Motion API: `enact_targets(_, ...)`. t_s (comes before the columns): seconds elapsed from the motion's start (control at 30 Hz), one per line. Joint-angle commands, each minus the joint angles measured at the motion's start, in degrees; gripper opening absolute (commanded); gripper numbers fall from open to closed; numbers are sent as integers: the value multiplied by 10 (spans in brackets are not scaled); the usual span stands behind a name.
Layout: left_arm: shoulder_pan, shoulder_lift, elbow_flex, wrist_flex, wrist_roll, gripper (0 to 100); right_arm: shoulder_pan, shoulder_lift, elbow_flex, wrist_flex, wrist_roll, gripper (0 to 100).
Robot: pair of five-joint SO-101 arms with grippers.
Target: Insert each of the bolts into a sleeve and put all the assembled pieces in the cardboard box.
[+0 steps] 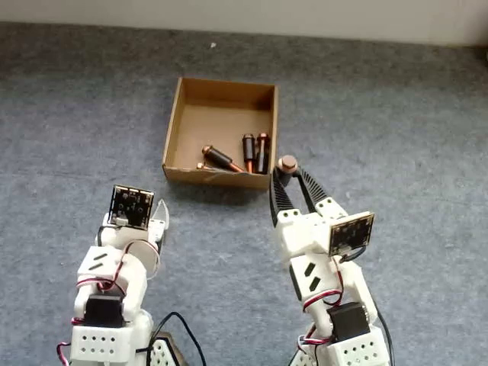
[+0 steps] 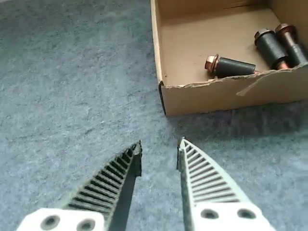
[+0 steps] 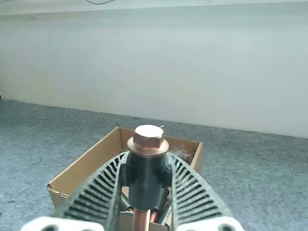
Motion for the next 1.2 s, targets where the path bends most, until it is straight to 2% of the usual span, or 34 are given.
enact_targets(0.0,-3,-1,15,1,-8,146,6,-11,82,0,-5,4)
enact_targets(0.33,0,-2,15,100,-8,146,6,-11,80,0,-6,4)
enact_targets(0.53,0,-2,15,189,-8,146,3,-11,73,-7,-6,4)
enact_targets(0.77,-4,-2,15,269,-8,147,2,-11,-9,-34,-6,4)
enact_targets(0.93,-4,-2,15,273,-7,147,1,-5,-95,-37,-3,4)
enact_targets(1.03,-4,-2,15,273,-7,147,1,51,-136,-86,-2,4)
enact_targets(1.17,-4,-2,15,273,-7,147,1,218,-195,-162,-2,4)
